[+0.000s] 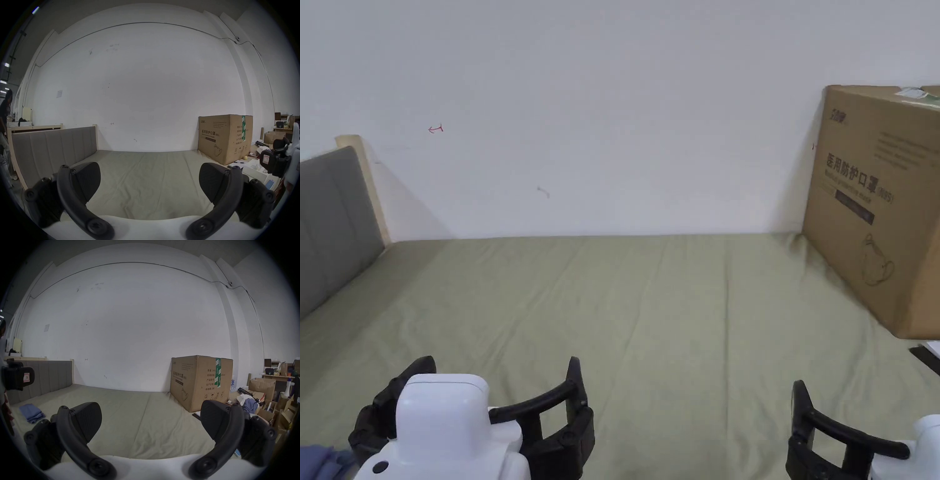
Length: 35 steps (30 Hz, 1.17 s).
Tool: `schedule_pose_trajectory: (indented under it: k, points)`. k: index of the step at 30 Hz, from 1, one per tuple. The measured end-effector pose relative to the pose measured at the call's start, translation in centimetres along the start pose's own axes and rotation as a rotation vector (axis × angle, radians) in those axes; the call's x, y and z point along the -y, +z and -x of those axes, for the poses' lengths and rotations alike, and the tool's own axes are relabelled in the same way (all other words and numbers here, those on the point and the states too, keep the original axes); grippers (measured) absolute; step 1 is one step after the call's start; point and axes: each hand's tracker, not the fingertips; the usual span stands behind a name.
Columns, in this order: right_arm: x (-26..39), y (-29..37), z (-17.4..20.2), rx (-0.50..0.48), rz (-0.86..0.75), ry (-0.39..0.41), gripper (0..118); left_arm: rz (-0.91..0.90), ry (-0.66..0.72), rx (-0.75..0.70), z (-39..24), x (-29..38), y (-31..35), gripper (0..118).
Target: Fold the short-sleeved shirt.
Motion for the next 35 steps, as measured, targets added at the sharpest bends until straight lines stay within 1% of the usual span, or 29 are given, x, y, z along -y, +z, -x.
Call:
schedule_pose_trajectory:
  k: [3, 7, 9, 12, 15, 17, 22, 24, 26, 29, 32, 35]
  points:
    - [0.0, -0.1, 0.1, -0.003, 0.01, -0.013, 118, 0.009, 0.004, 0.016, 0.3, 0.1, -0.1, 118]
    - [0.1, -0.4, 0.5, -0.011, 0.029, -0.006, 118, 0.025, -0.04, -0.005, 0.0, 0.3, -0.6, 118]
    - [0.1, -0.4, 0.6, -0.019, 0.036, -0.002, 118, 0.066, -0.041, -0.045, -0.1, 0.3, -1.2, 118]
    - [0.2, -0.6, 1.0, -0.031, 0.052, 0.012, 118, 0.112, -0.006, -0.085, 0.2, 0.6, -1.7, 118]
    - [0.3, -0.6, 1.3, -0.038, 0.066, 0.019, 118, 0.14, 0.061, -0.069, 0.9, 0.7, -1.7, 117]
    - [0.4, -0.6, 1.5, -0.041, 0.073, 0.019, 118, 0.161, 0.082, -0.052, 1.2, 0.7, -1.8, 117]
    - [0.8, -0.7, 1.7, -0.046, 0.09, 0.018, 118, 0.184, 0.043, -0.027, 0.8, 0.9, -1.7, 117]
    - [0.9, -0.7, 1.7, -0.047, 0.092, 0.012, 118, 0.195, 0.024, -0.066, 0.4, 1.1, -1.8, 117]
    - [1.0, -0.8, 1.8, -0.05, 0.102, 0.01, 118, 0.193, 0.026, -0.072, 0.3, 1.2, -1.7, 117]
    - [1.2, -0.9, 1.8, -0.053, 0.115, 0.011, 118, 0.221, 0.045, -0.008, 0.2, 1.5, -1.8, 117]
    - [1.3, -0.9, 1.8, -0.055, 0.123, 0.012, 118, 0.233, 0.025, -0.039, -0.4, 1.8, -2.0, 118]
    - [1.3, -0.9, 1.7, -0.055, 0.124, 0.007, 118, 0.228, 0.005, -0.041, -0.6, 2.0, -1.8, 117]
